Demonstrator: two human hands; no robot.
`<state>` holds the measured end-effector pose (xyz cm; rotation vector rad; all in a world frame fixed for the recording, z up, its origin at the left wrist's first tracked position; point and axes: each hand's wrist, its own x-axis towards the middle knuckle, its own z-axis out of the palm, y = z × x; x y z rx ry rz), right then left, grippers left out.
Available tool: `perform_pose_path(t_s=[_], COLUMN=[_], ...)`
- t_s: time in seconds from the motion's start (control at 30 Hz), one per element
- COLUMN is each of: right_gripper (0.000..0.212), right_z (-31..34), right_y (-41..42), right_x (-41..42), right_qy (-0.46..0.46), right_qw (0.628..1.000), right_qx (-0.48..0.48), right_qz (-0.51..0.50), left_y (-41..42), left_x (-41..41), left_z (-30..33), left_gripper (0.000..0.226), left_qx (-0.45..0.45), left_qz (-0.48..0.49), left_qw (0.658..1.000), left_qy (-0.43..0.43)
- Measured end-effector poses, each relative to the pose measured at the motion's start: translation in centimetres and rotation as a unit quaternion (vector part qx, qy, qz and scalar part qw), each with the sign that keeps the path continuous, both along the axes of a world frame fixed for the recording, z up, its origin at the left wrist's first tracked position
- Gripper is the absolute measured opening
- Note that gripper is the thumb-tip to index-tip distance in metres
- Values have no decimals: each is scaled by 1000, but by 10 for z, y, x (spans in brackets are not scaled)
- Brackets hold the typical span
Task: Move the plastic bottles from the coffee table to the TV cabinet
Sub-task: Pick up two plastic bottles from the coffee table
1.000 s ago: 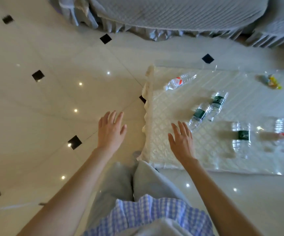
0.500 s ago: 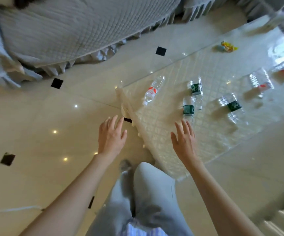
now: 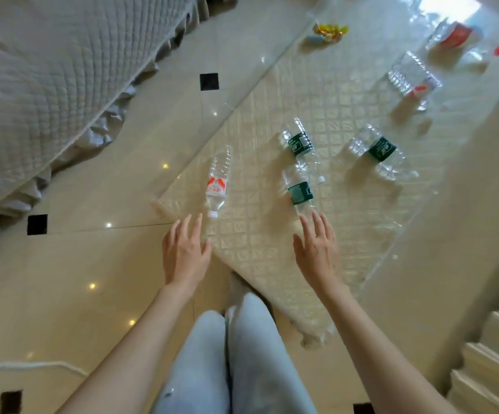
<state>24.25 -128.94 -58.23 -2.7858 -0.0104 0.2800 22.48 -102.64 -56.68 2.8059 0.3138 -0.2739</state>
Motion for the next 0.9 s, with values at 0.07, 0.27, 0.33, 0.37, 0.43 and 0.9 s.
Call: perform_pose_path(t_s=[0.07, 0.27, 0.33, 0.37, 0.43, 0.9], right_gripper=[47, 55, 60, 63, 68, 80], right_z=[-16, -79, -104, -117, -138, -186], right_y=[-3, -12, -16, -17, -20, -25], right_x=[7, 24, 27, 28, 30, 39], right_qy=[11, 59, 78, 85, 89, -15], right_qw=[1000, 998, 996, 995, 994, 990], right_qx=[-5, -15, -29, -39, -53, -3], right_qz=[-7, -27, -25, -23, -36, -144], left_y=[0, -9, -12, -13, -16, -3], left_x=[16, 48, 55, 59, 65, 93], left_z=[-21, -85, -107, -118, -139, -199], left_gripper=[57, 60, 64, 67, 73, 80], left_qx=[-10, -12, -13, -12, -17, -99], left_qz=[2, 7, 17, 20, 27, 105], left_qw=[1000, 998, 997, 997, 996, 989], left_qy=[8, 64, 74, 77, 81, -22])
